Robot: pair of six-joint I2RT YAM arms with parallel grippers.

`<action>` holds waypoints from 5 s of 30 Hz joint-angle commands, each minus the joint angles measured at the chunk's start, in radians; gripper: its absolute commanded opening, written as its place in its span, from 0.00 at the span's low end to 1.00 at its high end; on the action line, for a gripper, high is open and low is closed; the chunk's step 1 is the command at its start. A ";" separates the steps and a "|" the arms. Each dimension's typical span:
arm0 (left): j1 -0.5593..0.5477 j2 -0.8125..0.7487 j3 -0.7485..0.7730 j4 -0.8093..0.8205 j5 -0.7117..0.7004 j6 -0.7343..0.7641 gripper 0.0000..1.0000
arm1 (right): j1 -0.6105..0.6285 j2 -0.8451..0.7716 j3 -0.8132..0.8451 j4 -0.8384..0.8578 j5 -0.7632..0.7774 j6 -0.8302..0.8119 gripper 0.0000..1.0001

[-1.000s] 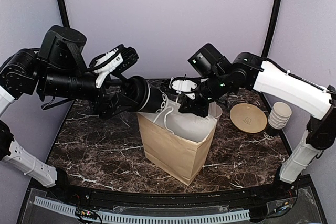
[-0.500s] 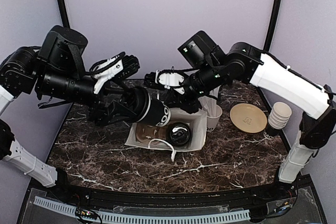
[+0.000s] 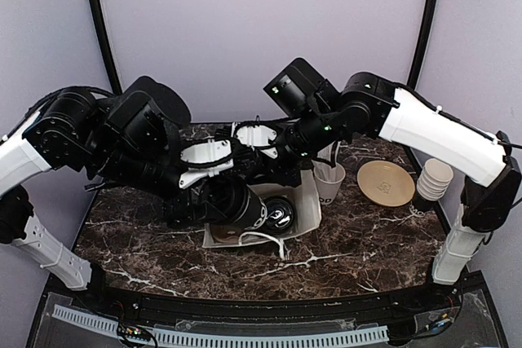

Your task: Pack the takeout coffee

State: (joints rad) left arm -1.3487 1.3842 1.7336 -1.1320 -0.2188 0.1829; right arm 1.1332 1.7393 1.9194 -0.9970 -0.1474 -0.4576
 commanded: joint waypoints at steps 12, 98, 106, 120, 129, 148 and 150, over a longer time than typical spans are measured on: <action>-0.187 0.202 0.081 -0.191 -0.271 -0.129 0.38 | 0.010 -0.087 -0.067 -0.041 -0.094 -0.018 0.45; -0.190 0.032 -0.592 0.388 -0.636 -0.072 0.33 | -0.058 -0.076 -0.145 -0.008 -0.263 0.050 0.00; -0.173 0.056 -0.593 0.345 -0.648 -0.068 0.33 | -0.058 -0.070 -0.142 -0.026 -0.336 0.036 0.00; -0.142 0.068 -0.606 0.334 -0.614 -0.023 0.32 | -0.058 -0.047 -0.094 -0.061 -0.422 0.039 0.00; -0.142 0.039 -0.624 0.369 -0.562 0.014 0.33 | -0.058 -0.036 -0.105 -0.072 -0.475 0.033 0.00; -0.168 0.106 -0.420 0.180 -0.422 0.005 0.33 | -0.085 -0.037 -0.146 -0.084 -0.680 0.074 0.00; -0.168 0.112 -0.416 0.185 -0.412 0.014 0.33 | -0.103 -0.042 -0.172 -0.076 -0.673 0.067 0.00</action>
State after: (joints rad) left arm -1.5150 1.4822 1.2846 -0.9001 -0.6716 0.2127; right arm 1.0550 1.7039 1.7847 -1.0996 -0.7521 -0.3832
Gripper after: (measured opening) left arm 0.735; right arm 0.007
